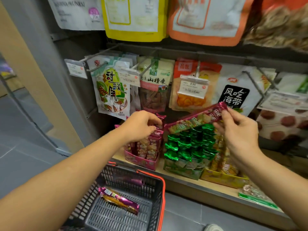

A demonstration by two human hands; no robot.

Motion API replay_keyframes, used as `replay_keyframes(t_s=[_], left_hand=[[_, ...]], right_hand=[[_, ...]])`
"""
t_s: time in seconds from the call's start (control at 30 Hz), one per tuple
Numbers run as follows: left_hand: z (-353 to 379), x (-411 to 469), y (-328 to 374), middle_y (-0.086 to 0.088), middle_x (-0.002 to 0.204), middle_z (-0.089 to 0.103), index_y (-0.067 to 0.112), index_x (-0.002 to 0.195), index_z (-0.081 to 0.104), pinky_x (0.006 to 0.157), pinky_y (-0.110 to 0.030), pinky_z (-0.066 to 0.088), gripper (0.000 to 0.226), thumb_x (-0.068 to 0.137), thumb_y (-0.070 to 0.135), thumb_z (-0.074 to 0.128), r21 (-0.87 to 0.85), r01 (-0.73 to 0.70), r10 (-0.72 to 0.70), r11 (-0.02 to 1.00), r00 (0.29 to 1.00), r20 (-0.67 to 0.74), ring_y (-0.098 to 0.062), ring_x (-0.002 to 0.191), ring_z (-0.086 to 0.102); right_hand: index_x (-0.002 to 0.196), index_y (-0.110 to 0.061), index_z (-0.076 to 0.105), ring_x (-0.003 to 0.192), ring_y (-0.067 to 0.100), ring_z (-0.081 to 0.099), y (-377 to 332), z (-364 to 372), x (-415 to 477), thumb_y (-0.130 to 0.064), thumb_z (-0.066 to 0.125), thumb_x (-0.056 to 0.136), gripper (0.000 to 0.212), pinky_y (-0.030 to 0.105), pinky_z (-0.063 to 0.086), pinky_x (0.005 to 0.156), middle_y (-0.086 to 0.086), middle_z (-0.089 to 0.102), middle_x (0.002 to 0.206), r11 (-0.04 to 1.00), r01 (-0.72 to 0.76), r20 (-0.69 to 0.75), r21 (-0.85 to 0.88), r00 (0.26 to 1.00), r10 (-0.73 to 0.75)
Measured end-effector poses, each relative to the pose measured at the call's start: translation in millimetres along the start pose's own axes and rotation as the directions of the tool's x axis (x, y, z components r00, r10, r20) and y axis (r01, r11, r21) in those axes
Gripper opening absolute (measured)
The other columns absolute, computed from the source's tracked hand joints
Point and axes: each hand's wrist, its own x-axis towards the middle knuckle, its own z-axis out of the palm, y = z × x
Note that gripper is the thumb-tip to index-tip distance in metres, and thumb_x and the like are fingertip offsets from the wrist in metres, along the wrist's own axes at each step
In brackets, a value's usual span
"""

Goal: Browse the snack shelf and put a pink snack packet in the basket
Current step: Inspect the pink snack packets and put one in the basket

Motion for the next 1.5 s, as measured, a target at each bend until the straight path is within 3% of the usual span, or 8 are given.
replay_keyframes(t_s=[0.13,0.33,0.47,0.6,0.93,1.13,1.33,1.5], left_hand=[[-20,-30,27,0.003,0.100,0.074,0.025,0.097,0.075,0.092,-0.041,0.054,0.021,0.093,0.012,0.059,-0.183,0.080,-0.071,0.980,0.996,0.054,-0.021,0.095,0.069],[-40,-76,80,0.008,0.092,0.075,0.031,0.102,0.069,0.066,-0.018,0.054,0.014,0.096,0.031,0.057,-0.523,0.037,0.032,0.851,0.992,0.122,-0.005,0.076,0.069],[-29,-93,97,0.004,0.071,0.068,0.026,0.095,0.062,0.052,-0.026,0.053,0.020,0.084,0.042,0.067,-0.556,-0.014,-0.013,0.831,0.999,-0.046,-0.015,0.058,0.067],[-24,-104,87,-0.001,0.061,0.063,0.020,0.099,0.061,0.044,-0.028,0.051,0.021,0.085,0.034,0.068,-0.675,0.013,-0.148,0.738,0.979,-0.143,-0.021,0.050,0.063],[-25,-102,68,-0.002,0.057,0.063,0.018,0.060,0.071,0.045,-0.016,0.045,0.029,0.088,0.014,0.064,-0.870,0.002,-0.297,0.494,0.940,-0.167,-0.008,0.049,0.057],[-34,-102,46,-0.004,0.067,0.064,0.016,0.068,0.074,0.060,-0.033,0.037,0.036,0.064,0.051,0.083,-0.877,-0.023,-0.282,0.480,0.943,-0.179,-0.022,0.063,0.046],[-48,-112,38,0.001,0.059,0.066,0.025,0.078,0.079,0.041,-0.016,0.038,0.027,0.066,0.049,0.074,-0.729,-0.044,-0.151,0.683,0.968,-0.200,-0.005,0.047,0.048],[-44,-110,40,0.002,0.059,0.065,0.025,0.070,0.074,0.047,-0.021,0.044,0.019,0.085,0.032,0.064,-0.735,-0.041,-0.247,0.677,0.928,-0.279,-0.009,0.051,0.053]], right_hand=[[0.121,-0.020,0.068,0.093,0.005,0.068,-23,-17,-27,-0.025,0.055,0.098,0.027,0.026,0.058,0.078,-0.005,0.072,0.109,0.995,0.096,-0.025,-0.039,0.995,-0.097],[0.086,-0.035,0.073,0.086,0.001,0.067,-44,-8,-61,-0.018,0.061,0.093,0.022,0.022,0.052,0.077,-0.014,0.074,0.087,0.983,0.153,0.270,-0.101,0.955,-0.121],[0.095,-0.027,0.073,0.085,0.011,0.070,-52,12,-71,-0.020,0.069,0.087,0.011,0.026,0.058,0.071,-0.001,0.075,0.090,0.996,0.077,0.523,-0.049,0.851,-0.040],[0.106,-0.019,0.067,0.080,0.016,0.071,-48,20,-73,-0.030,0.075,0.069,0.039,0.024,0.057,0.069,0.011,0.075,0.088,1.000,-0.014,0.646,0.021,0.763,-0.003],[0.112,-0.030,0.062,0.093,0.003,0.068,-32,41,-92,-0.040,0.063,0.082,0.032,0.016,0.053,0.077,-0.013,0.073,0.101,0.992,0.040,0.860,-0.123,0.502,0.086],[0.095,-0.036,0.061,0.068,0.007,0.058,-26,51,-103,-0.043,0.066,0.087,0.012,0.031,0.051,0.062,-0.004,0.061,0.075,0.993,0.056,0.881,-0.100,0.469,0.063],[0.111,-0.023,0.061,0.081,0.015,0.066,-21,54,-107,-0.044,0.068,0.083,0.035,0.040,0.055,0.078,0.002,0.070,0.094,0.980,0.097,0.884,-0.172,0.453,0.110],[0.101,-0.035,0.055,0.071,0.006,0.064,-23,56,-114,-0.051,0.063,0.087,0.022,0.032,0.055,0.066,-0.009,0.068,0.087,0.907,0.331,0.828,-0.261,0.559,0.034]])
